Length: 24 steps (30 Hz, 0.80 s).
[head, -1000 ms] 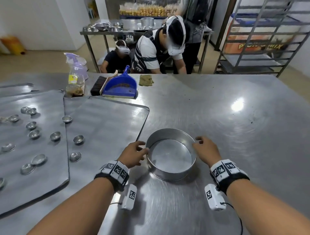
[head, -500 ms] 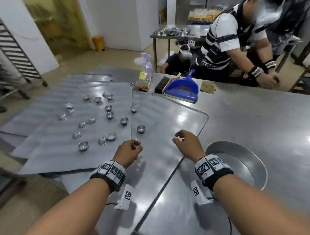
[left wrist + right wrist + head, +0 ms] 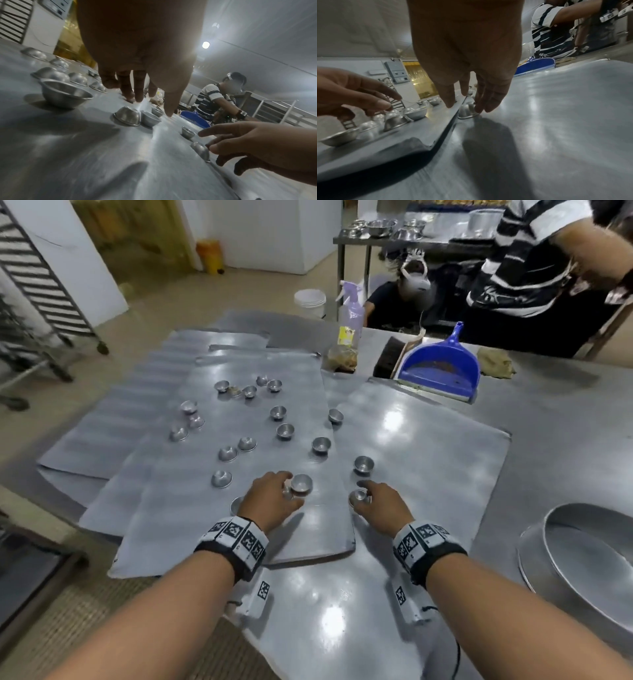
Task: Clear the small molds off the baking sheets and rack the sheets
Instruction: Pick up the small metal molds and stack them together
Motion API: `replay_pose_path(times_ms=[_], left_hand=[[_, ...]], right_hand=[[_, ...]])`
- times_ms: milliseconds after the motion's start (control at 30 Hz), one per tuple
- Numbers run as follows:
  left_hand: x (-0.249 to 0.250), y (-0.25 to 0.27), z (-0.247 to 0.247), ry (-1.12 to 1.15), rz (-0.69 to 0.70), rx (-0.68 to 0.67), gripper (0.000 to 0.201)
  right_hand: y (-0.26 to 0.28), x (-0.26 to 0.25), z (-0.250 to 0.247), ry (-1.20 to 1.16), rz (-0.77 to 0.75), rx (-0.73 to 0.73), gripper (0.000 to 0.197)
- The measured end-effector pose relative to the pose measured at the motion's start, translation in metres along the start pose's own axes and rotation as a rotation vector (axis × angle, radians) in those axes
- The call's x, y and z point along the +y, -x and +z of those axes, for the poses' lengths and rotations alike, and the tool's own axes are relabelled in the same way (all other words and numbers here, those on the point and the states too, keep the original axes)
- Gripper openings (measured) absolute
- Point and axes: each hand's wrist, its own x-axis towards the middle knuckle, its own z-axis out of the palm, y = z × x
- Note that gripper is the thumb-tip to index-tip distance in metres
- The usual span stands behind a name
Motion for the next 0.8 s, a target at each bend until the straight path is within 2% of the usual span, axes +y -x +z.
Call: replay_pose_path(times_ms=[100,200,367,433,533,600,700,800], left_hand=[[-0.004,-0.022,0.004,-0.08,0.019,-0.079,0.067],[-0.007,-0.037,0.009,-0.144,0.065,-0.122,0.063],[-0.01,-0.053,0.017,-0.186,0.113,-0.146,0.033],[-0.01,-0.055,0.019,-0.175,0.118,-0.149,0.027],[-0.006,-0.058,0.022,-0.161,0.125,-0.156,0.04],[-0.002,-0.059,0.022,-0.174,0.139,-0.158,0.051],[0.004,-0.059,0.023,-0.201,0.16,-0.161,0.059],[0.011,-0.057,0.026,-0.257,0.164,-0.147,0.053]], right_hand=[[-0.007,0.001,0.01,0.051,0.071,-0.01,0.049],[-0.008,0.0,0.019,0.059,0.135,0.042,0.039],[-0.007,0.0,0.028,0.031,0.145,0.143,0.025],[-0.004,0.0,0.029,-0.013,0.158,0.178,0.027],[0.002,0.002,0.029,-0.044,0.185,0.164,0.054],[0.005,0.003,0.026,-0.046,0.204,0.149,0.061],[0.009,0.007,0.023,-0.041,0.2,0.175,0.046],[0.014,0.014,0.024,-0.036,0.198,0.214,0.03]])
